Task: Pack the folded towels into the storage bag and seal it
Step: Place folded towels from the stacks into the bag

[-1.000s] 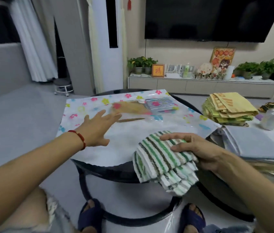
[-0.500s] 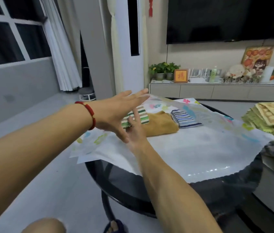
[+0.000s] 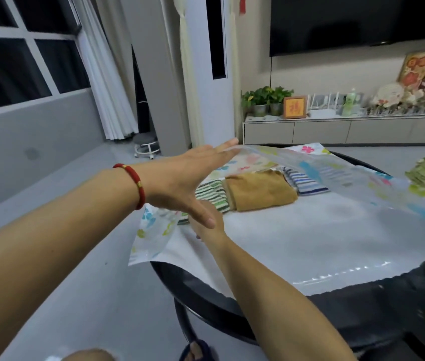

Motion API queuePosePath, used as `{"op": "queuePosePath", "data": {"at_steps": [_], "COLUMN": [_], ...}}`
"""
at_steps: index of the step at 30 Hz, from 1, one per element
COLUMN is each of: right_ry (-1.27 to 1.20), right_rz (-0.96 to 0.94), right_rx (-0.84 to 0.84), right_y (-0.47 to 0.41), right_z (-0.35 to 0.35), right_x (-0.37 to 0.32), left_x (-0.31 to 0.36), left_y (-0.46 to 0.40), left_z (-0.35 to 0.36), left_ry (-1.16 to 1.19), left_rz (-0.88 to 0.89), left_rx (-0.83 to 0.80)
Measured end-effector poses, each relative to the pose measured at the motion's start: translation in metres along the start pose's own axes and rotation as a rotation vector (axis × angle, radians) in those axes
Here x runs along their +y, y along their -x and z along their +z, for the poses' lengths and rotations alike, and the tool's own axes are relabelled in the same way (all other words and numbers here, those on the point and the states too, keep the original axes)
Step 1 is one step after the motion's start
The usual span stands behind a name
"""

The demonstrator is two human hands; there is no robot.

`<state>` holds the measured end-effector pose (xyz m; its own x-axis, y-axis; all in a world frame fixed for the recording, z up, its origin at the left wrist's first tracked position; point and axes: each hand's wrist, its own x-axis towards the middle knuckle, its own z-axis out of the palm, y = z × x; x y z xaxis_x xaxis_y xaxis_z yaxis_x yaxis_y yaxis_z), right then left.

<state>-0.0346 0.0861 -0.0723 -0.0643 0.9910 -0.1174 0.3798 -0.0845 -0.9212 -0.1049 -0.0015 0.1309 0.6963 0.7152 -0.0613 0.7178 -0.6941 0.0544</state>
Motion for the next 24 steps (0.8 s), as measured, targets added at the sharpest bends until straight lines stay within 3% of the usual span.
{"op": "queuePosePath", "data": {"at_steps": [2, 5, 10, 14, 17, 21, 24], "right_ry": [0.27, 0.468, 0.498, 0.529, 0.607, 0.644, 0.614], "right_rz": [-0.084, -0.082, -0.24, -0.392, -0.372, -0.259, -0.176], "right_rx": [0.173, 0.003, -0.144, -0.223, -0.276, -0.158, 0.127], "right_y": [0.003, 0.008, 0.043, 0.112, 0.166, 0.219, 0.241], "right_z": [0.0, -0.003, -0.05, -0.121, -0.188, -0.276, -0.345], "right_x": [0.008, 0.009, 0.014, 0.05, 0.079, 0.113, 0.139], "left_x": [0.003, 0.009, 0.024, 0.044, 0.069, 0.108, 0.138], "left_y": [-0.001, -0.004, -0.003, -0.015, -0.036, -0.074, -0.105], "left_z": [0.003, 0.012, 0.021, 0.031, 0.043, 0.073, 0.097], "left_ry": [0.014, 0.006, -0.063, -0.197, -0.322, -0.523, -0.642], "left_rz": [-0.021, 0.0, -0.043, -0.044, 0.017, 0.119, 0.159], "left_rx": [0.012, 0.055, 0.116, 0.198, 0.17, 0.1, 0.05]}}
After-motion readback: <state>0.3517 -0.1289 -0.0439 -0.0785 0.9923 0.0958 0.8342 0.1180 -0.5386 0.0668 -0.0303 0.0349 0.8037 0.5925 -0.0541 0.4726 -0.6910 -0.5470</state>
